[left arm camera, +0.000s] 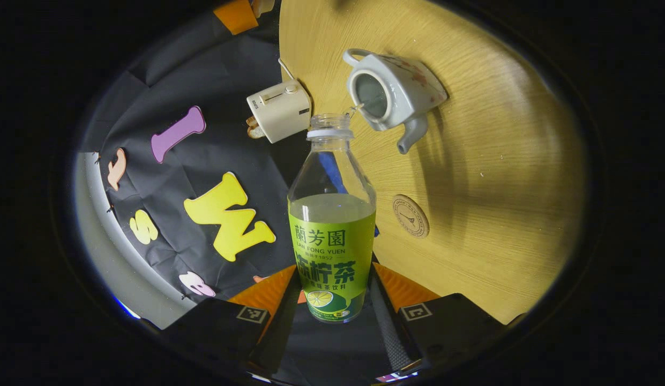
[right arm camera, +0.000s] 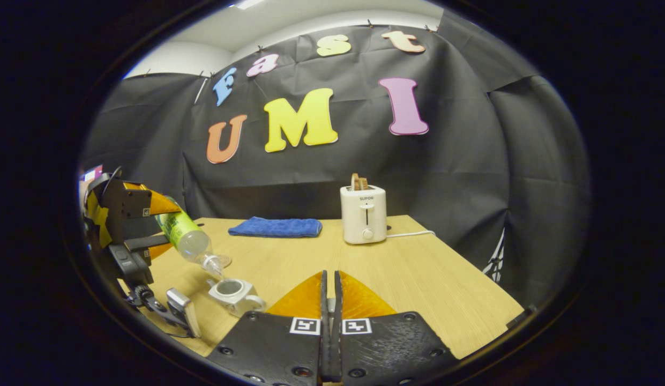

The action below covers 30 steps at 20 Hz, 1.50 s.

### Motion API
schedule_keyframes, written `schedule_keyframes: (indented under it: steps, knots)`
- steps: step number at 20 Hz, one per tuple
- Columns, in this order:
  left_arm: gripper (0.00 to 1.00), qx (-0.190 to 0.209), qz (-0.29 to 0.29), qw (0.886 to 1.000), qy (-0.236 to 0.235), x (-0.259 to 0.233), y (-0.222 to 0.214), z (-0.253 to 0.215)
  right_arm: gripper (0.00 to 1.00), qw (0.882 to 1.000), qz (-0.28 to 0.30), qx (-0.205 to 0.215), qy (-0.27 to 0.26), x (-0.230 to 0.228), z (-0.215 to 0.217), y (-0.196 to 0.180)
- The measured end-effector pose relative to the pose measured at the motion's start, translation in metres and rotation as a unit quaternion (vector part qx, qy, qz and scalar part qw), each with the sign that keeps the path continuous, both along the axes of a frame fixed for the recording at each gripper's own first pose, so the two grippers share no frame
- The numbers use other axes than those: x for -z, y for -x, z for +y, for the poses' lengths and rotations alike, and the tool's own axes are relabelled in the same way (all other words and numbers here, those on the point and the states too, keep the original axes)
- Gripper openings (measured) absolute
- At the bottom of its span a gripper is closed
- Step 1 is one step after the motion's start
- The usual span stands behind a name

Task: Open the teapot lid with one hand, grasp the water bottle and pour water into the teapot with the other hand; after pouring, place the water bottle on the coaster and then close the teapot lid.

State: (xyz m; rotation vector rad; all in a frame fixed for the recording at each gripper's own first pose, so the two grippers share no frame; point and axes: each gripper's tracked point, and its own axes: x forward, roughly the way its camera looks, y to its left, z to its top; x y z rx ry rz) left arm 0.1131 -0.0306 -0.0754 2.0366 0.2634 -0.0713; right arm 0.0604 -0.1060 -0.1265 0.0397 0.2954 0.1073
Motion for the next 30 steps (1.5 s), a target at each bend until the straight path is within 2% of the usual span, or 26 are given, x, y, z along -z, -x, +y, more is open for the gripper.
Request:
schedule_keyframes:
  steps: [7,8,17,24,30]
  knots:
    - [0.75,0.015,-0.016,0.999,-0.031,-0.011,-0.004,-0.007,0.00,1.000,-0.001,0.001,-0.004,0.000,-0.003,0.000]
    - [0.72,0.017,-0.015,0.999,-0.033,-0.011,-0.003,-0.008,0.00,1.000,-0.001,0.001,-0.005,0.000,-0.004,0.001]
    - [0.75,0.027,-0.023,0.997,-0.067,-0.018,-0.004,-0.013,0.00,1.000,-0.001,0.002,-0.011,0.000,-0.007,0.002]
    - [0.72,0.027,-0.029,0.996,-0.078,-0.022,-0.006,-0.014,0.00,1.000,-0.003,0.004,-0.014,-0.003,-0.008,0.002]
    - [0.75,0.029,-0.033,0.996,-0.078,-0.023,-0.008,-0.016,0.00,1.000,-0.002,0.005,-0.015,-0.003,-0.008,0.002]
